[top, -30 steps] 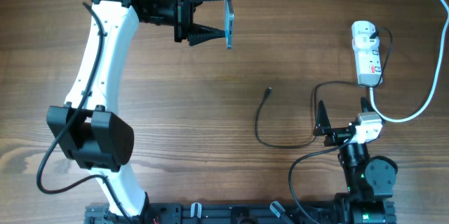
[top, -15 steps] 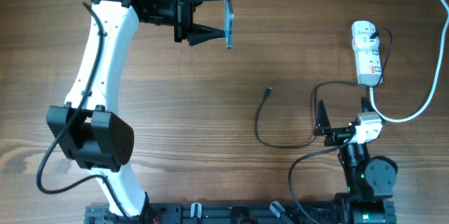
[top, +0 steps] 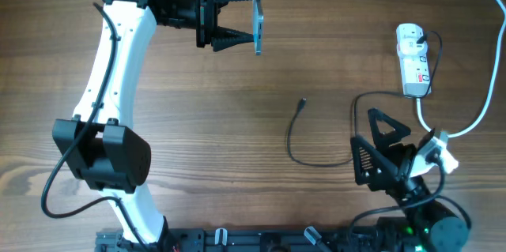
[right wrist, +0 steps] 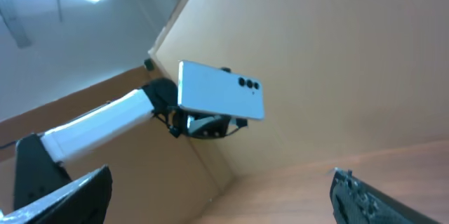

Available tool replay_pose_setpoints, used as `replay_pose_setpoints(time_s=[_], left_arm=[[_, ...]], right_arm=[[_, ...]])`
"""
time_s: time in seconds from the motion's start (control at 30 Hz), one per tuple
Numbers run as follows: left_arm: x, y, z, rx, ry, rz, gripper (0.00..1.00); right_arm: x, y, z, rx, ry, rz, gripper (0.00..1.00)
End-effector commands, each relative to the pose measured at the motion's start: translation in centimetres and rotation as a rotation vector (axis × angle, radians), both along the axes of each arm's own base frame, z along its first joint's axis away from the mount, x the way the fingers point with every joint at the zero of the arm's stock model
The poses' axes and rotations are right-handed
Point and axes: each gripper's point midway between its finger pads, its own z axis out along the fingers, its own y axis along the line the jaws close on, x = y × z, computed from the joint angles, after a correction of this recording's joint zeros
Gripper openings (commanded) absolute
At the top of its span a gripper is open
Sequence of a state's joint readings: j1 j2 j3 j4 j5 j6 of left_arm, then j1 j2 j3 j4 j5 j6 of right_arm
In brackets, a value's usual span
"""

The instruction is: Plug charger to phone and switch on socket

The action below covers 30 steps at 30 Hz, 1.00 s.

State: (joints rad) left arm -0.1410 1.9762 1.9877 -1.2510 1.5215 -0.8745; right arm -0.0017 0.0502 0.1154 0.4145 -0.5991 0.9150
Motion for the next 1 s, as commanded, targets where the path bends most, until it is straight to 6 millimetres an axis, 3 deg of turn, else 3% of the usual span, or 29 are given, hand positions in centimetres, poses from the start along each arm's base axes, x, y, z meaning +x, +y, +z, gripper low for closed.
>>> replay_pose_setpoints(time_s=[0.0, 0.1, 0.17, 0.23, 0.33, 0.43, 0.5, 0.53, 0.67, 0.7, 0.77, 0.87, 0.97], left_arm=[[-0.8, 0.3, 2.4, -0.058, -0.041, -0.013, 0.64], [-0.8, 0.3, 2.4, -0.058, -0.041, -0.013, 0.64], [-0.8, 0.3, 2.5, -0.058, -0.041, -0.013, 0.64], [-0.8, 0.3, 2.5, -0.058, -0.041, -0.013, 0.64], [-0.8, 0.3, 2.4, -0.058, -0.041, -0.013, 0.64], [-0.7, 0.3, 2.4, -0.052, -0.041, -0.011, 0.65], [-0.7, 0.3, 2.3, -0.052, -0.042, -0.010, 0.64], [-0.7, 0.3, 2.3, -0.051, -0.042, -0.010, 0.64], [-0.1, 0.3, 0.8, 0.043, -0.015, 0.027, 0.64], [0.1, 0.3, 0.5, 0.062, -0.015, 0.036, 0.64], [0.5, 0.3, 0.1, 0.089, -0.013, 0.049, 0.64], [0.5, 0.0, -0.4, 0.118, -0.028, 0.051, 0.64], [0.7, -0.4, -1.5, 0.186, -0.032, 0.066, 0.64]], right_arm=[[0.7, 1.1, 2.8, -0.272, 0.086, -0.011, 1.00], [4.8, -1.0, 0.5, -0.520, 0.404, -0.116, 1.00], [6.7, -0.7, -0.1, -0.565, 0.617, -0.029, 1.00], [6.8, 1.8, 0.0, -0.516, 0.717, 0.189, 1.00], [6.6, 5.0, -0.5, -0.479, 0.679, 0.480, 1.00], [7.5, 4.6, -5.3, -0.590, 0.920, 0.344, 1.00], [7.0, 4.6, -6.1, -0.716, 0.994, 0.238, 1.00], [7.0, 4.4, -5.6, -0.777, 1.017, 0.156, 0.99], [5.9, 4.8, 1.4, -0.913, 0.941, -0.106, 1.00], [5.1, 6.3, 3.7, -0.919, 0.884, -0.079, 1.00], [4.3, 8.9, 5.8, -0.912, 0.811, -0.012, 0.99], [5.0, 11.6, 6.5, -0.884, 0.778, -0.007, 0.98], [6.4, 13.9, 5.9, -0.845, 0.794, -0.004, 0.86]])
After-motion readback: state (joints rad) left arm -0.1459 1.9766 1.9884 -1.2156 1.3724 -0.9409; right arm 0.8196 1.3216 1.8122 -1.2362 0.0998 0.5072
